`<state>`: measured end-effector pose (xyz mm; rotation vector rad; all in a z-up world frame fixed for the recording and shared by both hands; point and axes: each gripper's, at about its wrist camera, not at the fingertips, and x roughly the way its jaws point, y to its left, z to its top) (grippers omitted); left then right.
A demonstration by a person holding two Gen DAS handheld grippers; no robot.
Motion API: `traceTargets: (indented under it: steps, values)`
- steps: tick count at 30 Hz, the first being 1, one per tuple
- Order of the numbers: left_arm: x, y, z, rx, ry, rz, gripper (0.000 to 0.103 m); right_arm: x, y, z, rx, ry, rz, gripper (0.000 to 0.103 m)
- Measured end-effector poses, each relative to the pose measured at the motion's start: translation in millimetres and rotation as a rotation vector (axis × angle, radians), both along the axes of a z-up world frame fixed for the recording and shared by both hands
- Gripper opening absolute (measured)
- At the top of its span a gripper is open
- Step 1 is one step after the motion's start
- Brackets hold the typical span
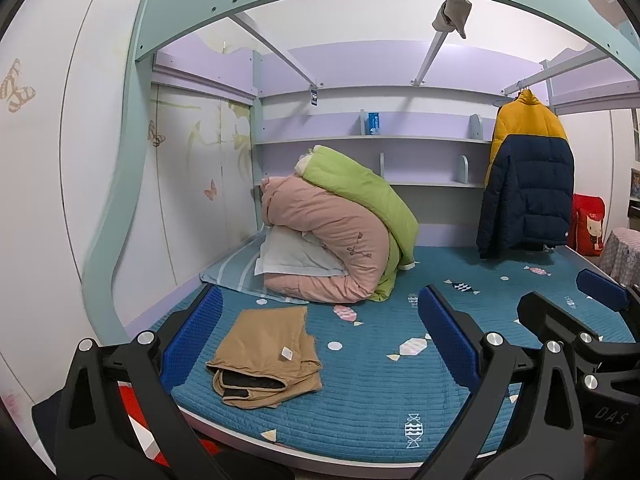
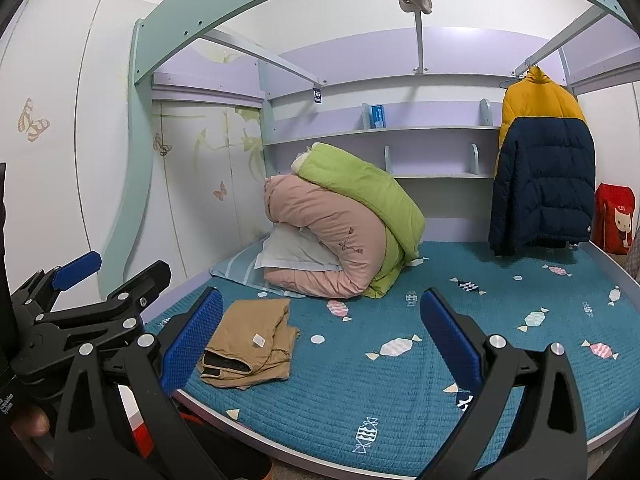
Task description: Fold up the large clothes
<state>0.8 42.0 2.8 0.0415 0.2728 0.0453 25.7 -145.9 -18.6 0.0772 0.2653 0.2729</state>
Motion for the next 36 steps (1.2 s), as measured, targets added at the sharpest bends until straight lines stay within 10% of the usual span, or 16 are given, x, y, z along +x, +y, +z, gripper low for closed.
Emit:
traceTargets:
  steps: [36]
  values:
    - [-4.3, -9.1, -4.2, 0.014, -0.012, 0.029, 0.098, 3.2, -1.0, 0.6, 0.020, 0.022, 0.013, 0.095]
